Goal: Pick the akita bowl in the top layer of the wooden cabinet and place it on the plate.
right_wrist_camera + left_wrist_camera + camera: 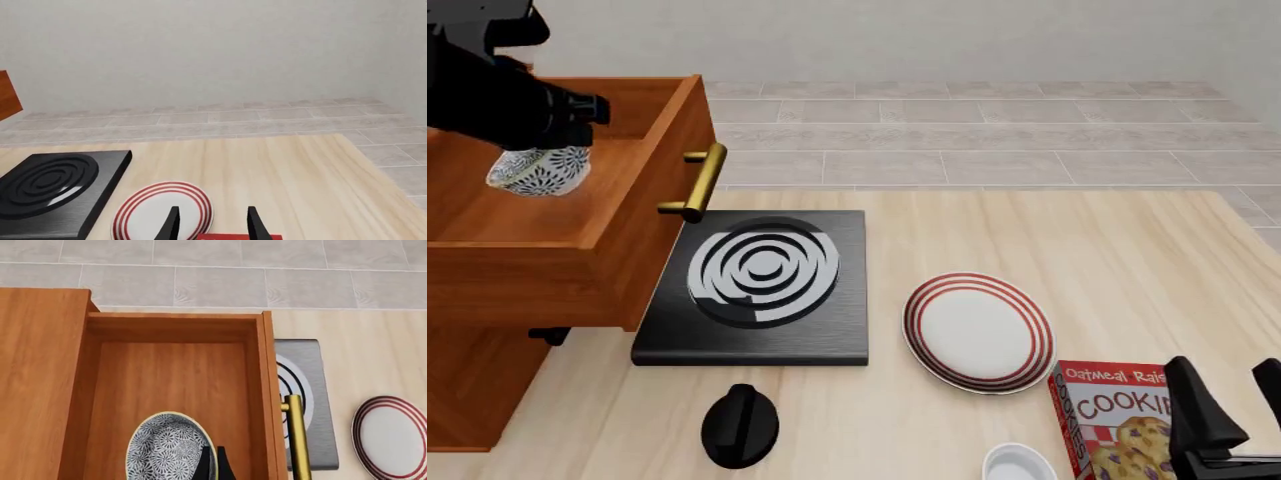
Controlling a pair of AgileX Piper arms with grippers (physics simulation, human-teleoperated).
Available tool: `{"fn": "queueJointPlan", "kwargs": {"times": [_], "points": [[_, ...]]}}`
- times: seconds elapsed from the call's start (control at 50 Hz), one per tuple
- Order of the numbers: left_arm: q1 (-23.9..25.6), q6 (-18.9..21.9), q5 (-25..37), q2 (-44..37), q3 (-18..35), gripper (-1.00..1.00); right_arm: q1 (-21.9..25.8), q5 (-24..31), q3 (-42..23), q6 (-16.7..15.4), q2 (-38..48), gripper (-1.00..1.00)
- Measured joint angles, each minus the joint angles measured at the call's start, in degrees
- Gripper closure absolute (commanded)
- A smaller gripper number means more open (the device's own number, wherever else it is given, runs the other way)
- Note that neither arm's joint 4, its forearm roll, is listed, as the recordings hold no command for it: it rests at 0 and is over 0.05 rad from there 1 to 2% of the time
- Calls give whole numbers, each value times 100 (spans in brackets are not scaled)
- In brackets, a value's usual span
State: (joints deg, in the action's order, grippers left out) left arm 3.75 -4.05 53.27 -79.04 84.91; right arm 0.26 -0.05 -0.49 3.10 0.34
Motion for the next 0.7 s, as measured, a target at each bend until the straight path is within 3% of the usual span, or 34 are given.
{"fn": "queueJointPlan", "kwargs": {"times": [0.7], "points": [[302, 104, 373, 360, 730, 100, 13, -31, 6, -93, 50, -100]]}}
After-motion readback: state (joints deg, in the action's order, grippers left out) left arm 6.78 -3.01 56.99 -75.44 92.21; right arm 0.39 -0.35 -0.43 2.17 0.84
